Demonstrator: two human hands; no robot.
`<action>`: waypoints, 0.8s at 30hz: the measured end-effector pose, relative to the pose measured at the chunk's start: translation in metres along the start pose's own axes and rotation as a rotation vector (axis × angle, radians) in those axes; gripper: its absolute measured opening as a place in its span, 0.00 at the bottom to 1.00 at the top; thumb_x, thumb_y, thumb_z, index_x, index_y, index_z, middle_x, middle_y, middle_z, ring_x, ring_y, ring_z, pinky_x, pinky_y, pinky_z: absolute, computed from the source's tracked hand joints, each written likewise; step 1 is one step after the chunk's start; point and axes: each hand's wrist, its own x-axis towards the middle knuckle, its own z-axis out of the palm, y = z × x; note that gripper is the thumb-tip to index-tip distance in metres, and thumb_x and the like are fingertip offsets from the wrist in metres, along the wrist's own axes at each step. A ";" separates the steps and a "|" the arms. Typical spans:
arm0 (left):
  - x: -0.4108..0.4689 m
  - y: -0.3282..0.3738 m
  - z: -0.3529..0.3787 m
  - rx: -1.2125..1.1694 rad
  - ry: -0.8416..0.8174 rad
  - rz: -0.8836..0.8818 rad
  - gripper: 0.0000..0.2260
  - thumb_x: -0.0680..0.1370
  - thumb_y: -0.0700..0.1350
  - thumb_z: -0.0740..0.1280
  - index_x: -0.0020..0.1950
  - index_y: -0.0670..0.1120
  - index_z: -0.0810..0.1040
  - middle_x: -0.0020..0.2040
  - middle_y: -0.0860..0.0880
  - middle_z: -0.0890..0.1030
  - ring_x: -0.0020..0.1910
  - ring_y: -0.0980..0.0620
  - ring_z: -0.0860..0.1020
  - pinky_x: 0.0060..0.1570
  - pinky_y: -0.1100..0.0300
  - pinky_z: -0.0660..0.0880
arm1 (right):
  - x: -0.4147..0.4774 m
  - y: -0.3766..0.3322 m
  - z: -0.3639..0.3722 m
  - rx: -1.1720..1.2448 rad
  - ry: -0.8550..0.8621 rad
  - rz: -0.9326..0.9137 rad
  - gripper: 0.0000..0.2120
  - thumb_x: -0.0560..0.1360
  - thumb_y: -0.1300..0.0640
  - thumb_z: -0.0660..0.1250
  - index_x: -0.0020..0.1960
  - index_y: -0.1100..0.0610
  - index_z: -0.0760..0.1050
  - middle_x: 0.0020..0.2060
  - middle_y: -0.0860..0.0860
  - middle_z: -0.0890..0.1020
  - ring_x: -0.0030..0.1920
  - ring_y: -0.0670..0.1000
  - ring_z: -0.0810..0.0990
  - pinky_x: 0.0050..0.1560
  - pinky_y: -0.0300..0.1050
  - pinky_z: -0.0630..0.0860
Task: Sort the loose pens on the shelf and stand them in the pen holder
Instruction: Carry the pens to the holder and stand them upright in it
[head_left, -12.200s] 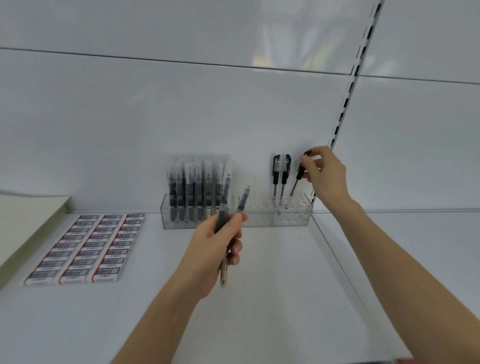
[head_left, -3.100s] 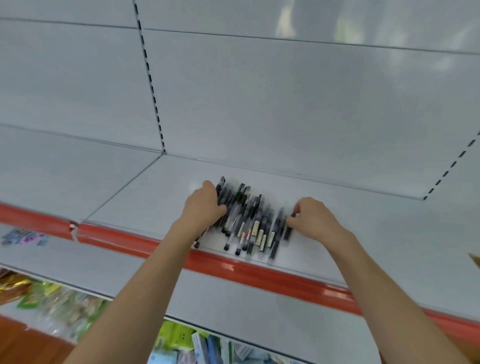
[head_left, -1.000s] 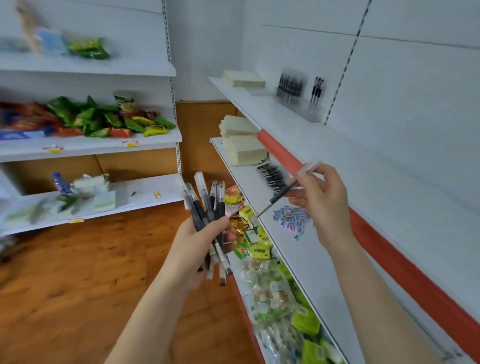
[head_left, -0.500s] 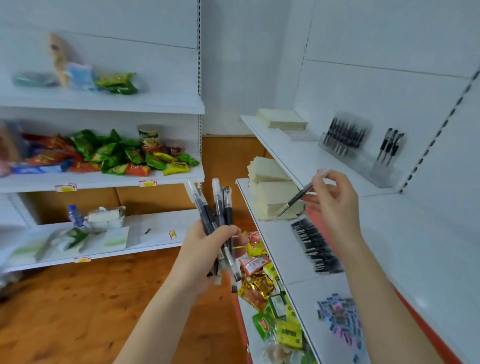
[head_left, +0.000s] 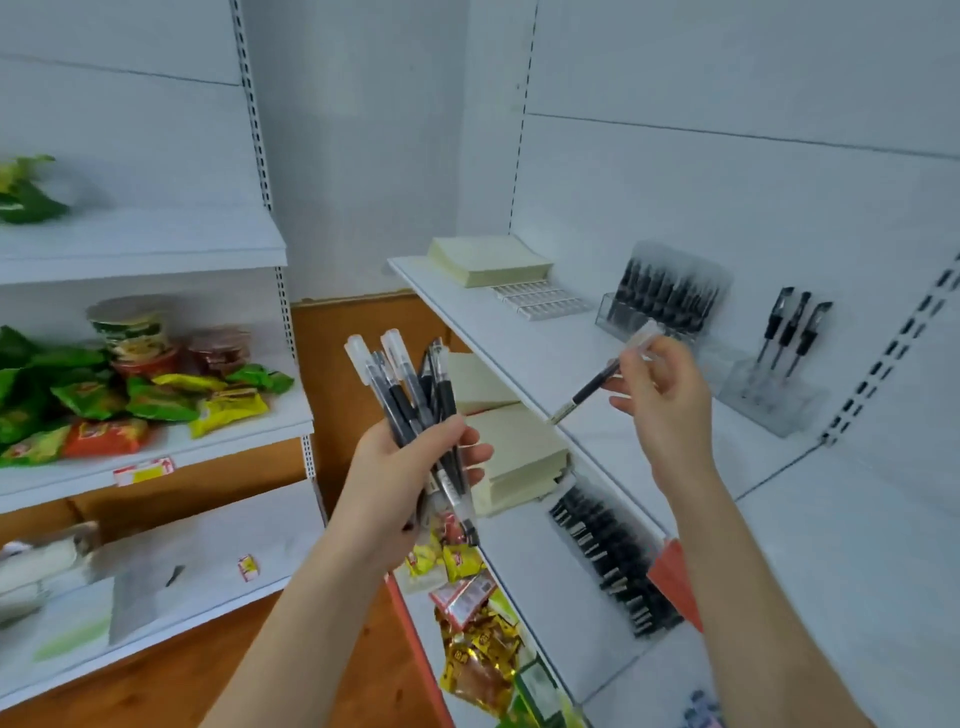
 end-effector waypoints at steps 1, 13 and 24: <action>0.019 0.003 0.000 0.013 -0.045 -0.014 0.05 0.75 0.39 0.66 0.50 0.41 0.75 0.36 0.45 0.83 0.36 0.51 0.84 0.34 0.59 0.80 | 0.010 0.004 0.003 -0.014 0.046 0.000 0.07 0.78 0.56 0.62 0.44 0.45 0.70 0.43 0.51 0.80 0.42 0.48 0.82 0.42 0.40 0.77; 0.181 0.005 0.057 0.016 -0.501 -0.225 0.03 0.74 0.36 0.66 0.40 0.39 0.78 0.33 0.45 0.84 0.35 0.49 0.84 0.36 0.59 0.81 | 0.096 0.017 -0.024 -0.312 0.559 -0.029 0.07 0.76 0.60 0.64 0.48 0.48 0.68 0.36 0.50 0.81 0.35 0.45 0.82 0.42 0.41 0.79; 0.236 -0.022 0.110 0.021 -0.552 -0.296 0.02 0.74 0.34 0.67 0.42 0.38 0.76 0.36 0.42 0.79 0.33 0.52 0.82 0.34 0.58 0.81 | 0.182 0.037 -0.046 -0.538 0.489 -0.042 0.06 0.76 0.59 0.62 0.51 0.52 0.68 0.39 0.53 0.81 0.45 0.54 0.82 0.54 0.55 0.77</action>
